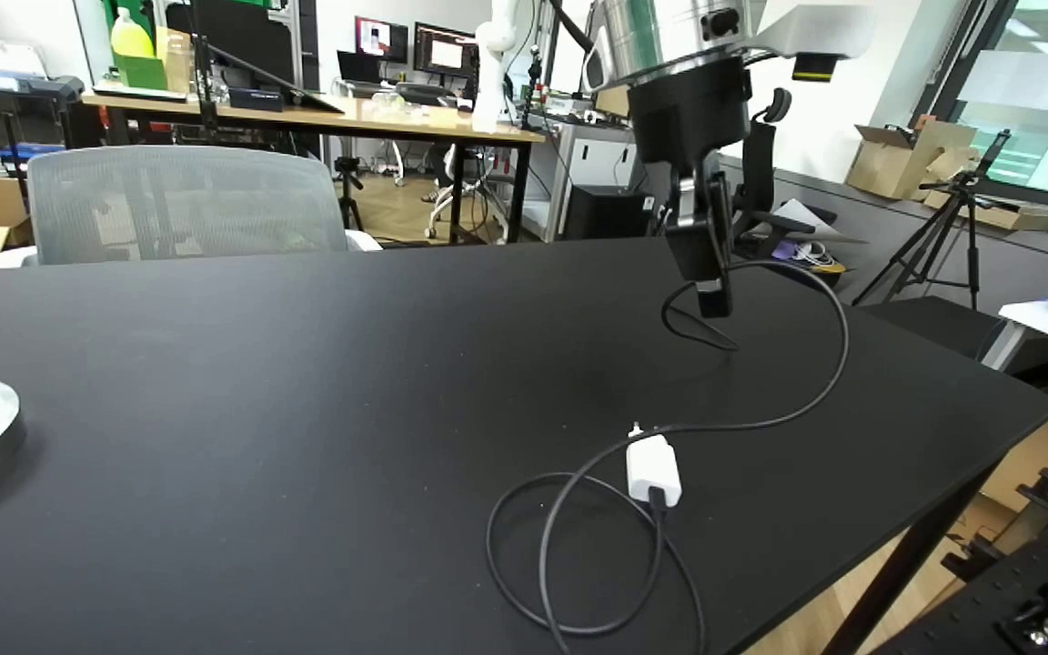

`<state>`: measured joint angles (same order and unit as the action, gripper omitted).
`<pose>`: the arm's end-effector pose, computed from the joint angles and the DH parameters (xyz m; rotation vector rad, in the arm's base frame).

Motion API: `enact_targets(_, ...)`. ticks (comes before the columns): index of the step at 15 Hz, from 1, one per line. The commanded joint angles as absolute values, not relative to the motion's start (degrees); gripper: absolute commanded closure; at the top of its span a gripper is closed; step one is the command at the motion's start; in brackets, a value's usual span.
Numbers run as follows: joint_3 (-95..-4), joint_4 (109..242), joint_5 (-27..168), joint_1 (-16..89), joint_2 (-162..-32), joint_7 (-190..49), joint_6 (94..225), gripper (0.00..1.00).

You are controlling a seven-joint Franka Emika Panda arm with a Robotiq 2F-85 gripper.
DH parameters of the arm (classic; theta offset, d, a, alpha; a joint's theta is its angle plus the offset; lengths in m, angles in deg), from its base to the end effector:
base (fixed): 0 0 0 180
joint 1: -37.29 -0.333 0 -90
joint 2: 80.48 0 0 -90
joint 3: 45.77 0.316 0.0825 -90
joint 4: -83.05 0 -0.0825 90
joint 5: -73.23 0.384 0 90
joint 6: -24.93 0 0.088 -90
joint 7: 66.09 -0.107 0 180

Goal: Spread the charger cable

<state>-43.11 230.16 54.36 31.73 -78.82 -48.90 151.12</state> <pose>0.4057 0.0473 0.2528 2.7254 0.9700 -0.5127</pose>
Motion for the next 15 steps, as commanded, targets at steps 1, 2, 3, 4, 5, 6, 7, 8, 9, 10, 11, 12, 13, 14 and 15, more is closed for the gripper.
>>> enact_targets(1, -42.5, 231.4, 48.2, 32.3, -79.7, -42.4, 151.9, 0.99)
enact_targets(2, -42.6, 231.4, 46.1, 32.5, -80.2, -40.6, 152.2, 0.99)
enact_targets(3, -42.7, 231.5, 43.9, 32.6, -80.8, -38.9, 152.7, 0.99)
enact_targets(4, -42.8, 231.3, 41.8, 32.7, -81.4, -37.1, 153.3, 0.99)
enact_targets(5, -42.9, 231.0, 40.3, 32.8, -82.2, -35.1, 153.7, 0.99)
enact_targets(6, -42.8, 230.6, 39.9, 32.9, -82.8, -35.0, 153.7, 0.99)
enact_targets(7, -42.7, 230.0, 40.6, 32.9, -83.5, -36.3, 153.1, 0.99)
enact_targets(8, -42.8, 229.6, 41.0, 33.0, -84.0, -38.3, 153.6, 0.99)
enact_targets(9, -42.8, 229.3, 41.1, 33.1, -84.3, -38.2, 153.6, 0.99)
enact_targets(10, -42.8, 229.2, 40.6, 33.2, -84.7, -37.3, 153.9, 0.99)
enact_targets(11, -42.8, 229.1, 40.0, 33.3, -85.1, -36.5, 153.9, 0.99)
enact_targets(12, -42.7, 229.0, 39.2, 33.3, -85.6, -35.6, 154.3, 0.99)
enact_targets(13, -42.7, 228.7, 39.0, 33.3, -86.2, -34.5, 154.6, 0.99)
enact_targets(14, -42.6, 228.2, 39.4, 33.5, -87.1, -32.5, 155.0, 0.99)
enact_targets(15, -42.6, 227.9, 39.8, 33.6, -87.6, -30.4, 155.4, 0.99)
